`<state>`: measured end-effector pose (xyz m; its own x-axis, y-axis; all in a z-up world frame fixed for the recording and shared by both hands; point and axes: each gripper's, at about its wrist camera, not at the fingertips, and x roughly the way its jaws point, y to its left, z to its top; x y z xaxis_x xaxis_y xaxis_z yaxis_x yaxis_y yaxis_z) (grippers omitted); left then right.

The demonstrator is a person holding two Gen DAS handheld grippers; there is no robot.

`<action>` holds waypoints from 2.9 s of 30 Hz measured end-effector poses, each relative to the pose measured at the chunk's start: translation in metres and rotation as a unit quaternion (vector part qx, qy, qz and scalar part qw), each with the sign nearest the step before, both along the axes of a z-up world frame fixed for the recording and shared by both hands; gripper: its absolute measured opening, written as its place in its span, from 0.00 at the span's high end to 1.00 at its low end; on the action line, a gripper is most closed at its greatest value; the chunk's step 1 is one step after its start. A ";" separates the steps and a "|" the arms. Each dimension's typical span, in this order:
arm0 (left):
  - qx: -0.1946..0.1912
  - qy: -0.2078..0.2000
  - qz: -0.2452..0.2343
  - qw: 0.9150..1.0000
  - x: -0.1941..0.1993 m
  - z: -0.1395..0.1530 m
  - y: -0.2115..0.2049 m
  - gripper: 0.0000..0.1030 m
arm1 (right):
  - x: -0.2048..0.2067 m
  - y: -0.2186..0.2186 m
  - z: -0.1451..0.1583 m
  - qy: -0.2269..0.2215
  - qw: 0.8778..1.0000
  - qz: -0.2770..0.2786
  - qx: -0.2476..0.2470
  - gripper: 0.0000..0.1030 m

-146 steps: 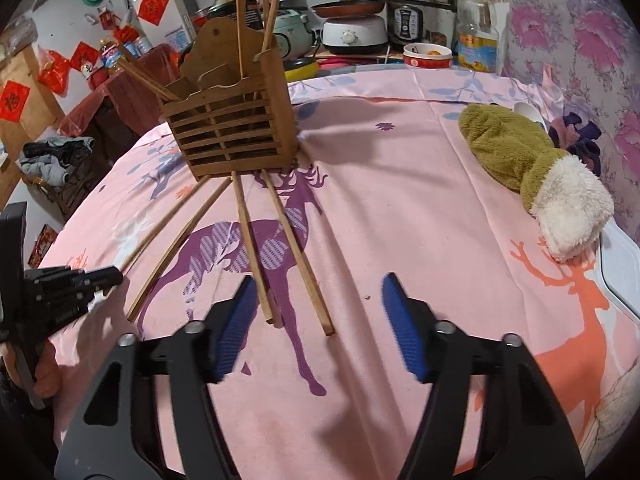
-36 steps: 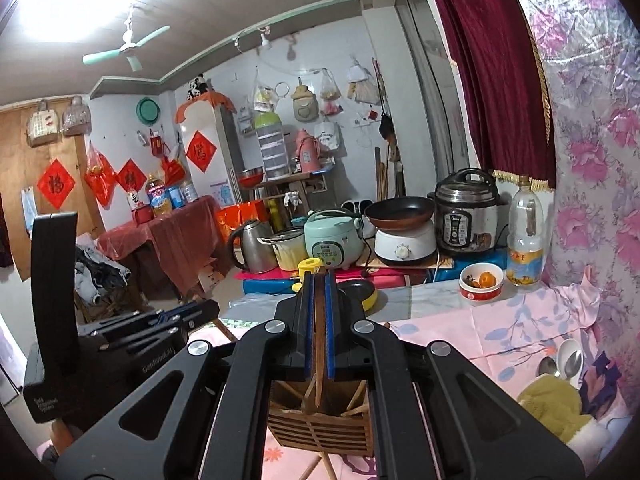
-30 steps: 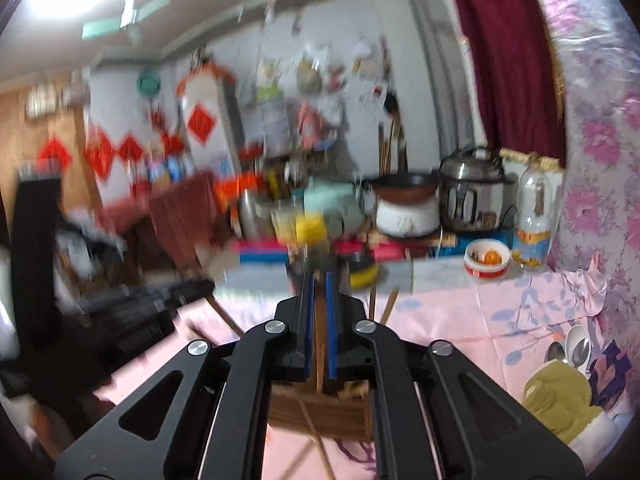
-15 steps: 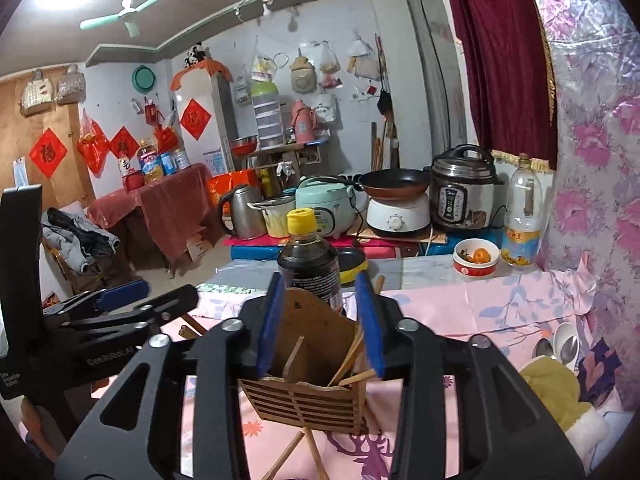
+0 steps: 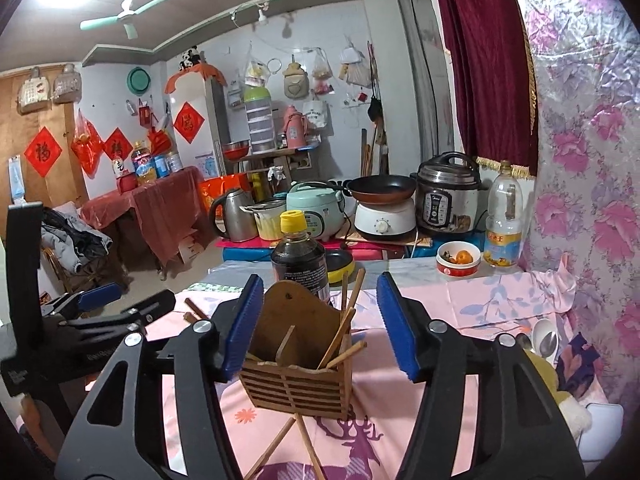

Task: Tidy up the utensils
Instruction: 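Lower the chopsticks into the holder and open the left tool while the right tool opens, then bring both open tools back down to the last loose chopsticks, then close the left tool on a chopstick while the right tool closes on another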

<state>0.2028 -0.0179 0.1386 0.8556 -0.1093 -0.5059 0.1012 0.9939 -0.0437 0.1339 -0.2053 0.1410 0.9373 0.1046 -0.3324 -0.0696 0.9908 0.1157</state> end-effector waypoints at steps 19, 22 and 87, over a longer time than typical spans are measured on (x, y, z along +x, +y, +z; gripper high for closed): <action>0.105 -0.025 0.017 0.994 -0.114 -0.074 0.000 0.06 | -0.090 -0.022 -0.034 0.007 1.000 -0.007 -0.009 0.17; 0.106 0.001 0.016 0.994 -0.111 -0.086 0.002 0.06 | -0.092 -0.026 -0.074 0.049 0.998 0.001 -0.035 0.17; 0.011 0.232 -0.118 0.965 -0.066 -0.170 -0.017 0.23 | -0.046 -0.027 -0.188 0.305 0.949 0.074 0.015 0.56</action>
